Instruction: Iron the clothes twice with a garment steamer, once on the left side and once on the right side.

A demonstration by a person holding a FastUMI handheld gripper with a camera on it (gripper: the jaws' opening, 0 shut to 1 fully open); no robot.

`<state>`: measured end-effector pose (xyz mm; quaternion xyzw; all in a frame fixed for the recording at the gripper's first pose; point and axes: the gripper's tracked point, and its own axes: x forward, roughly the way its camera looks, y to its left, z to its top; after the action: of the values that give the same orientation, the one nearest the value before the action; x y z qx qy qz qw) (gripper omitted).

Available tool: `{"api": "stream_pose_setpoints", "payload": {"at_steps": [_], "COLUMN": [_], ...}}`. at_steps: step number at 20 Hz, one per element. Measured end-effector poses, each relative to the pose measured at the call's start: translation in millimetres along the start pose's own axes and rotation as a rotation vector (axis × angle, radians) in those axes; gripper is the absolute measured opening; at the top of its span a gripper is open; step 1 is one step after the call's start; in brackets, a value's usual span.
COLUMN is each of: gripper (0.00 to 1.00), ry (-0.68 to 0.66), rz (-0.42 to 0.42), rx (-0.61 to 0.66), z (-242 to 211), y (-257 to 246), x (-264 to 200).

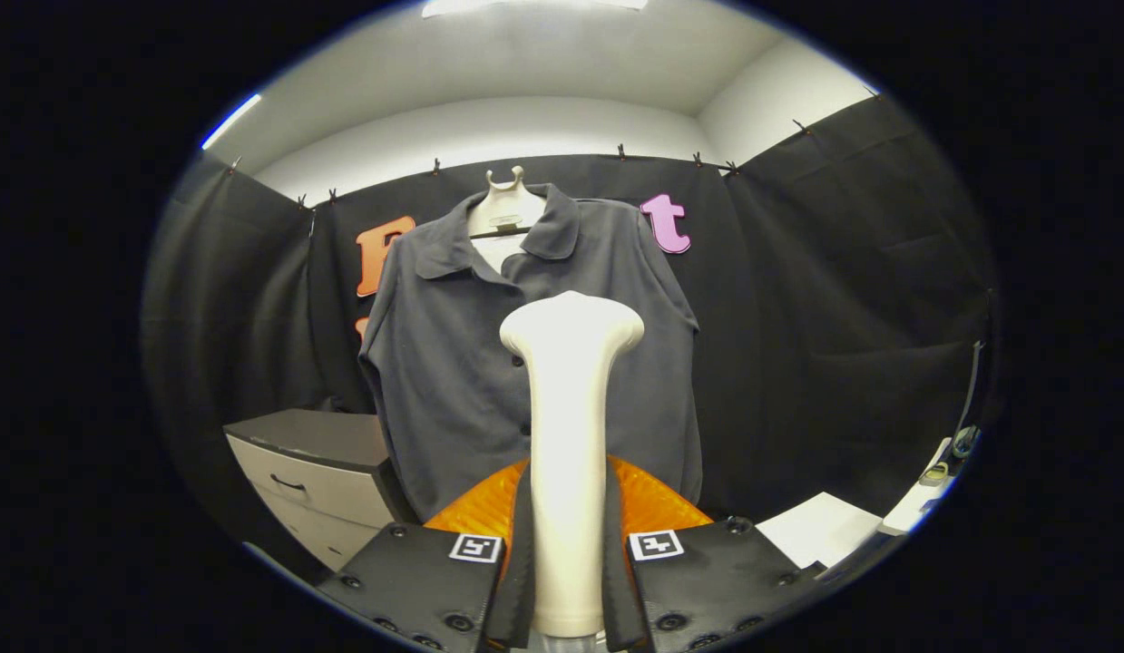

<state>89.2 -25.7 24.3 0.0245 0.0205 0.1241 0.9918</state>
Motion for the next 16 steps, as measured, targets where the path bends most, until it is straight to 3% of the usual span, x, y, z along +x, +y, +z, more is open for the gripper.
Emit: {"api": "stream_pose_setpoints", "payload": {"at_steps": [10, 16], "gripper": [0.37, 0.37], "ry": [-0.045, -0.021], "rz": [-0.065, -0.074], "rx": [0.023, -0.053], "z": [53, 45], "y": [-30, -26], "x": [80, 101]}}
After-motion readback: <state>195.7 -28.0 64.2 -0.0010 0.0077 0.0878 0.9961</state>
